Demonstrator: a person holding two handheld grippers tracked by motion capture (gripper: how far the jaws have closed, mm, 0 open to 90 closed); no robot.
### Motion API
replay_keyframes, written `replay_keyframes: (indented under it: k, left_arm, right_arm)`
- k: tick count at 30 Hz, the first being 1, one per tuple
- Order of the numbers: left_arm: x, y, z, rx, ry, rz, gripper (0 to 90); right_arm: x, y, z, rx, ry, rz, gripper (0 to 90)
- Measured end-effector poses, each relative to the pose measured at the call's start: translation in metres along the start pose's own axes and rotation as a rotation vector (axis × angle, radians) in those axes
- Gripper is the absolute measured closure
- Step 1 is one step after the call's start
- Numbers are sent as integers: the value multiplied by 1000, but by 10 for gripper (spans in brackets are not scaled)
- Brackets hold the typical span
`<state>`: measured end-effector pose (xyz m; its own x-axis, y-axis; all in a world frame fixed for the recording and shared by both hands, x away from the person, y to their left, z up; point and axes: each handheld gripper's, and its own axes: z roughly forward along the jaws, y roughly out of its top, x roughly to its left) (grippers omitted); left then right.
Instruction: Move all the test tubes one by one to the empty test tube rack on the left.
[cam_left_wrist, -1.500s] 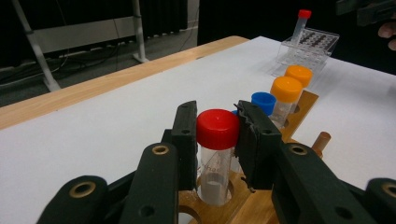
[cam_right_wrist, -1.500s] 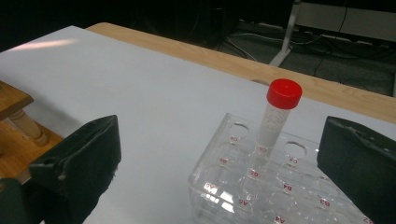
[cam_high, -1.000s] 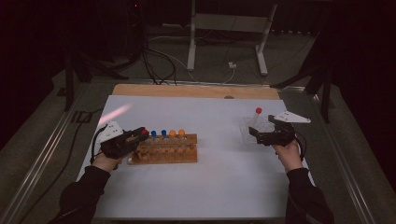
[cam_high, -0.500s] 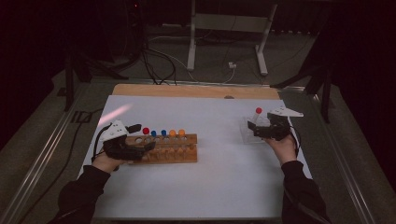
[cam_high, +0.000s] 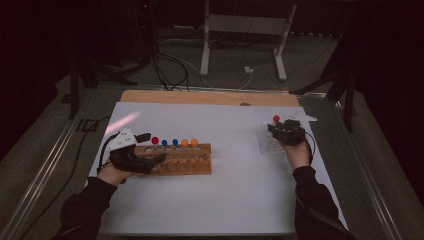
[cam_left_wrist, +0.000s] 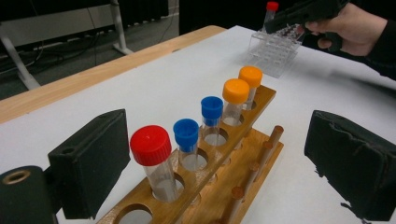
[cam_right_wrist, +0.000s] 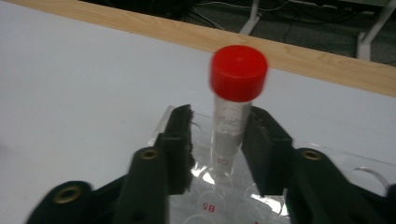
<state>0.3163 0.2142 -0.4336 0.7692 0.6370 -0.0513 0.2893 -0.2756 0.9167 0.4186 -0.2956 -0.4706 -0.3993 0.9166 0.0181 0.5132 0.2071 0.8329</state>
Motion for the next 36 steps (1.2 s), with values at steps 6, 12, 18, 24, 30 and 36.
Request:
replay_keyframes:
  k: [6,12,18,24,30,36]
  left_arm:
    - [1,1,-3,-6,8,1,77]
    - [1,4,-5,-8,5,-5,77]
    - [-2,10,-10,-19,-5,9,78]
    - [-7,16,-13,-35,-10,20,78]
    - [-11,18,-12,-28,-17,30,78]
    - [-17,20,-10,-18,-37,40,78]
  right_arm:
    - [-2,2,0,-11,-27,5,743]
    - [1,8,-9,-40,-42,-24,747]
    - [1,19,-28,-86,-33,-31,747]
    - [8,32,-51,-138,4,-50,747]
    - [30,42,-68,-143,92,-109,747]
    - [61,49,-83,-135,212,-184,747]
